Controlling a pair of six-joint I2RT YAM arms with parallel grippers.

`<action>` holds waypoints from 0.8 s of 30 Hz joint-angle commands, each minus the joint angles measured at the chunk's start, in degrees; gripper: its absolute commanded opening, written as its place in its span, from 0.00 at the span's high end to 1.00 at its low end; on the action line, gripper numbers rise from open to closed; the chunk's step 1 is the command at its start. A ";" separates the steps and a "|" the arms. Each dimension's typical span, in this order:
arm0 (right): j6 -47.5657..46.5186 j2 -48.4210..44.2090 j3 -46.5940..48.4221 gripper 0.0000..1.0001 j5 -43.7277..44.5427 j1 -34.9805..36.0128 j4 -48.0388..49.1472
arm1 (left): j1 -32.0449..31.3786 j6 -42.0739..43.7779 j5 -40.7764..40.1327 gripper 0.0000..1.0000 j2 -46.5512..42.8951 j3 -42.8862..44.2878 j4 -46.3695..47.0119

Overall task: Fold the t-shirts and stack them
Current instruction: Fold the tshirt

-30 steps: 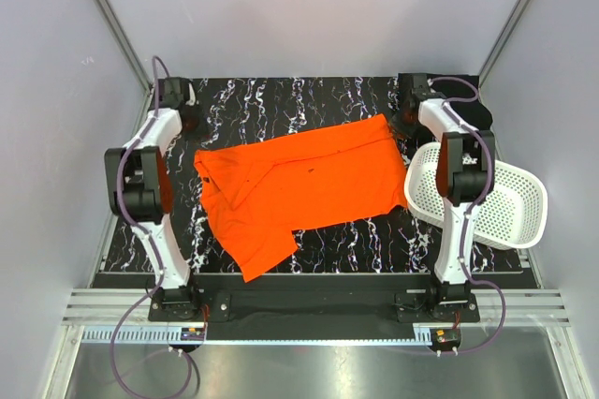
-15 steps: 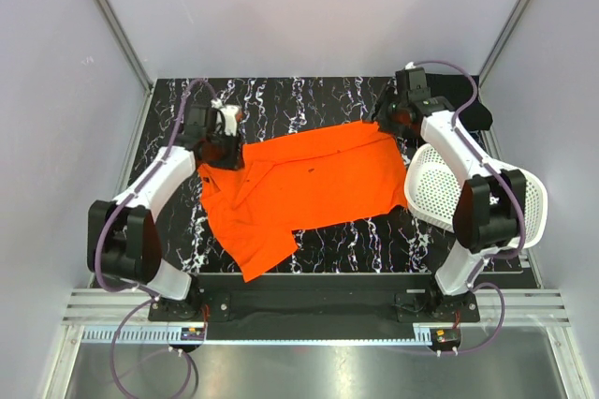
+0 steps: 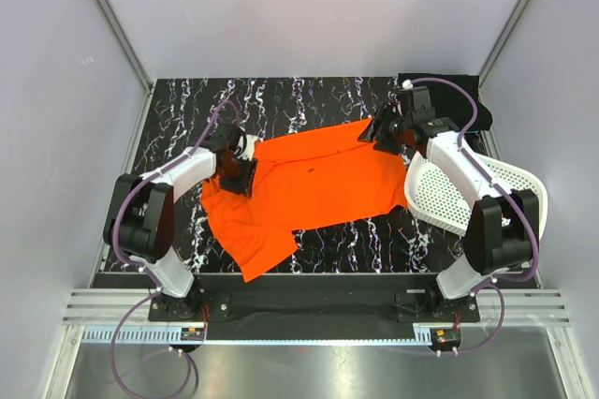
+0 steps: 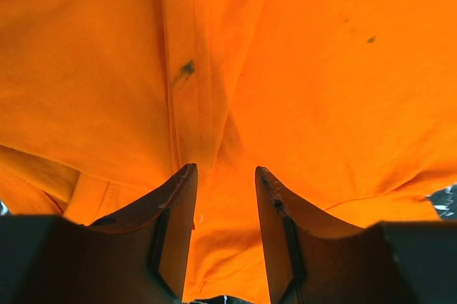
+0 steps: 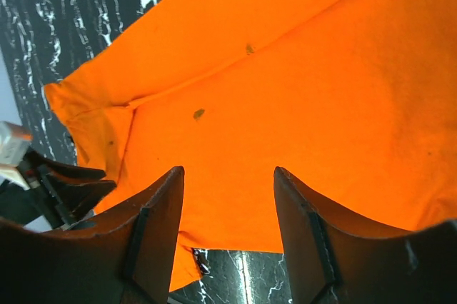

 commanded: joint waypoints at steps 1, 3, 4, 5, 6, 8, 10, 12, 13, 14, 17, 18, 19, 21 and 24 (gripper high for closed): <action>-1.27 -2.24 -0.39 0.40 -2.34 0.02 3.69 | -0.80 -2.03 -6.29 0.58 -0.41 -0.47 -0.68; -0.57 -1.45 -0.66 0.40 -2.86 0.37 4.48 | -1.06 -2.12 -7.18 0.59 -0.76 -0.83 -0.59; -0.04 -1.01 -0.48 0.40 -2.87 0.72 4.83 | -1.06 -2.04 -7.53 0.59 -1.37 -0.92 -0.68; 1.01 -0.22 -0.13 0.41 -2.35 2.20 4.75 | -1.15 -1.95 -8.32 0.59 -1.81 -1.09 -0.59; 1.45 1.27 1.00 0.41 -2.08 3.08 4.75 | -1.24 -1.86 -8.50 0.58 -2.68 -1.09 -0.51; 1.63 2.86 2.32 0.41 -1.03 6.23 4.57 | -1.24 -1.25 -7.98 0.58 -2.87 -1.09 -0.50; 1.72 4.79 4.17 0.41 -0.85 7.66 4.22 | -1.24 -1.25 -7.80 0.58 -2.43 -1.18 -0.59; 2.25 4.97 4.61 0.41 -0.93 8.63 4.22 | -1.15 -1.51 -6.75 0.58 -1.38 -1.44 -0.51; 2.51 4.80 4.61 0.41 -0.76 8.89 4.31 | -1.15 -1.68 -6.31 0.59 -1.03 -1.45 -0.50; 2.86 4.71 4.70 0.41 -0.50 8.98 4.31 | -1.24 -1.86 -6.31 0.59 -0.68 -1.53 -0.50; 3.04 3.57 4.70 0.41 -0.41 9.59 4.22 | -1.15 -1.60 -5.78 0.68 0.21 -1.80 -0.50; 3.04 2.96 4.70 0.41 -0.41 9.77 4.31 | -1.24 -1.60 -5.78 0.70 0.38 -1.88 -0.42; 3.04 2.69 4.53 0.41 -0.49 9.77 4.22 | -1.24 -1.68 -5.69 0.76 0.47 -1.89 -0.42; 2.95 1.99 4.26 0.41 -0.58 9.86 4.22 | -1.32 -1.77 -5.08 0.88 0.38 -1.62 -0.42; 2.43 1.20 4.00 0.41 -0.14 9.86 4.05 | -1.33 -2.12 -3.94 1.00 -0.14 -1.10 -0.42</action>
